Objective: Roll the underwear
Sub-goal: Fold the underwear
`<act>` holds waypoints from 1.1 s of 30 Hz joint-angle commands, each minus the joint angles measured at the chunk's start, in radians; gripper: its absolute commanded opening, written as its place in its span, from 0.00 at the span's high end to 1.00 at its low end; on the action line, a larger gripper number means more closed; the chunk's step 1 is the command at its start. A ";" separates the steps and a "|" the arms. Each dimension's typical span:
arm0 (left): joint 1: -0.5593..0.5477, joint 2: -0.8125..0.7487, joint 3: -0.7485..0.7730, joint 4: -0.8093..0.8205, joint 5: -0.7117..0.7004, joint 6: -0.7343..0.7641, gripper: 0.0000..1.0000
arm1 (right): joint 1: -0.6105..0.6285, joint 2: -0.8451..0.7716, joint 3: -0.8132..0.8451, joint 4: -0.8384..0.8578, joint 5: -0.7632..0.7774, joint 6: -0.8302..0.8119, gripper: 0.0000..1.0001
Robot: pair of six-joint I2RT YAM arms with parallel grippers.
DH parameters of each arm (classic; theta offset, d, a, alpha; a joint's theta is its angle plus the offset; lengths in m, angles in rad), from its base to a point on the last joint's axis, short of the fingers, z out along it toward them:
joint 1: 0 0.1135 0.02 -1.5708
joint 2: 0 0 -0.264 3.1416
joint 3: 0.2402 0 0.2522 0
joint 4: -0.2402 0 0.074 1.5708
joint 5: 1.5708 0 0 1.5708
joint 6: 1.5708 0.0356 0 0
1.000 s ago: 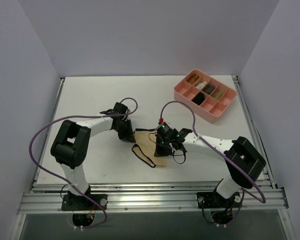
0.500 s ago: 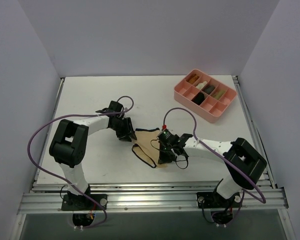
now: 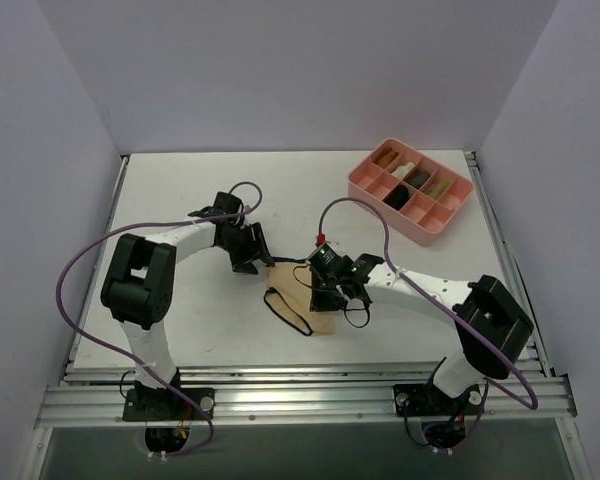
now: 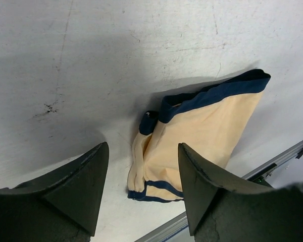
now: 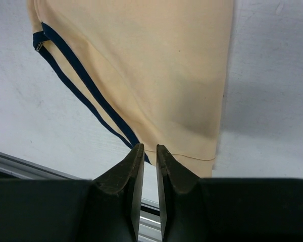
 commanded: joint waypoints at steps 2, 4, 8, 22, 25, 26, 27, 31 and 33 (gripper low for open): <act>-0.018 0.027 0.024 -0.003 0.001 -0.009 0.37 | -0.019 0.010 0.066 -0.074 0.071 -0.038 0.87; -0.026 0.039 0.027 0.000 0.009 -0.017 0.40 | -0.039 0.032 0.089 -0.084 0.090 -0.049 0.87; -0.035 0.067 0.037 0.011 0.024 -0.029 0.54 | -0.052 0.052 0.082 -0.044 0.079 -0.069 0.89; -0.033 0.082 0.083 0.018 0.055 -0.025 0.98 | -0.033 0.304 0.178 0.192 -0.062 -0.104 0.91; -0.030 0.085 0.109 0.000 0.052 -0.002 0.98 | -0.032 0.322 0.157 0.194 -0.062 -0.096 0.91; -0.029 0.088 0.118 -0.021 0.050 0.009 0.98 | -0.032 0.326 0.160 0.188 -0.062 -0.101 0.91; -0.027 0.090 0.139 -0.032 0.040 0.030 0.98 | -0.033 0.326 0.167 0.177 -0.058 -0.112 0.91; -0.024 0.096 0.216 -0.110 0.001 0.101 0.98 | -0.045 0.304 0.252 0.096 -0.027 -0.127 0.91; -0.024 0.111 0.254 -0.173 -0.011 0.129 0.98 | -0.062 0.277 0.282 0.071 -0.009 -0.126 0.92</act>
